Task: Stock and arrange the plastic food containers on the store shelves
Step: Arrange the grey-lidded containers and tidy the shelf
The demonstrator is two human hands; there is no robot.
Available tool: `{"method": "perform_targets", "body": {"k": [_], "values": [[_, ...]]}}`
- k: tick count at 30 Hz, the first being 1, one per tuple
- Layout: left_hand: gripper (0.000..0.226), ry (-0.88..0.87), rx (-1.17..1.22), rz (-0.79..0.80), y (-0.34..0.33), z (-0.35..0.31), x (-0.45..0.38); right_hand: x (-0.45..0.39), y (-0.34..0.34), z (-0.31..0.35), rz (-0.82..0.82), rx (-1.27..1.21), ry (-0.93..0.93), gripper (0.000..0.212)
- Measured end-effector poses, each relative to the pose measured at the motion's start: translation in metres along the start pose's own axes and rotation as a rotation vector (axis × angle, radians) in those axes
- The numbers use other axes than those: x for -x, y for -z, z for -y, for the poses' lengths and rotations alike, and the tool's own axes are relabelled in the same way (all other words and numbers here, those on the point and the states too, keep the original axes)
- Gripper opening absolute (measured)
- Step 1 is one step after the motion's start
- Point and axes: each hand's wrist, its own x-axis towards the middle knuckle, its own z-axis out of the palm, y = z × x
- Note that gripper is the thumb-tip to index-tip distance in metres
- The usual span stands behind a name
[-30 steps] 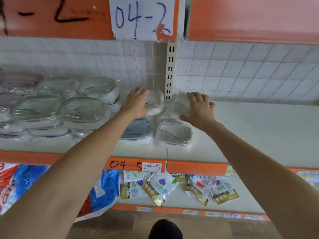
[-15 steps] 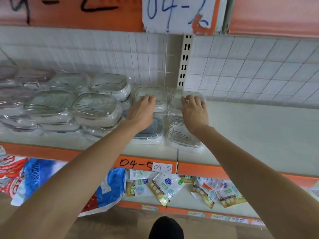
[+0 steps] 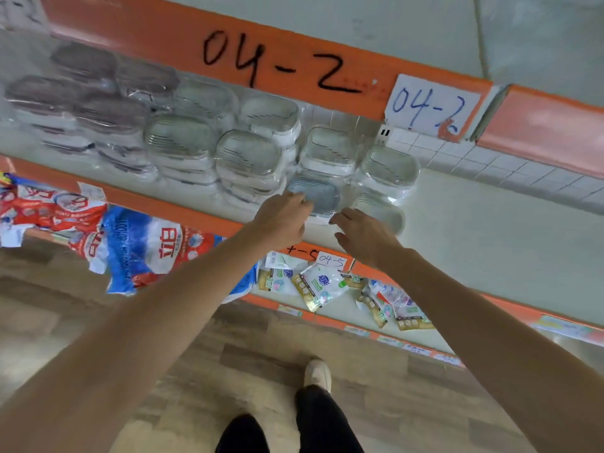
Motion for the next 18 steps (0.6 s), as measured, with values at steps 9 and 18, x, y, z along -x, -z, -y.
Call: {"method": "perform_targets", "body": {"k": [9,18], "values": [[0.021,-0.032,0.019,-0.006,0.084,-0.005,0.079,0.060,0.080,0.070,0.012,-0.041,0.028,0.032],[0.018,-0.220,-0.081,-0.037,0.187,-0.044,0.082,0.128,0.170,0.059,-0.163,-0.040,-0.016,0.030]]}}
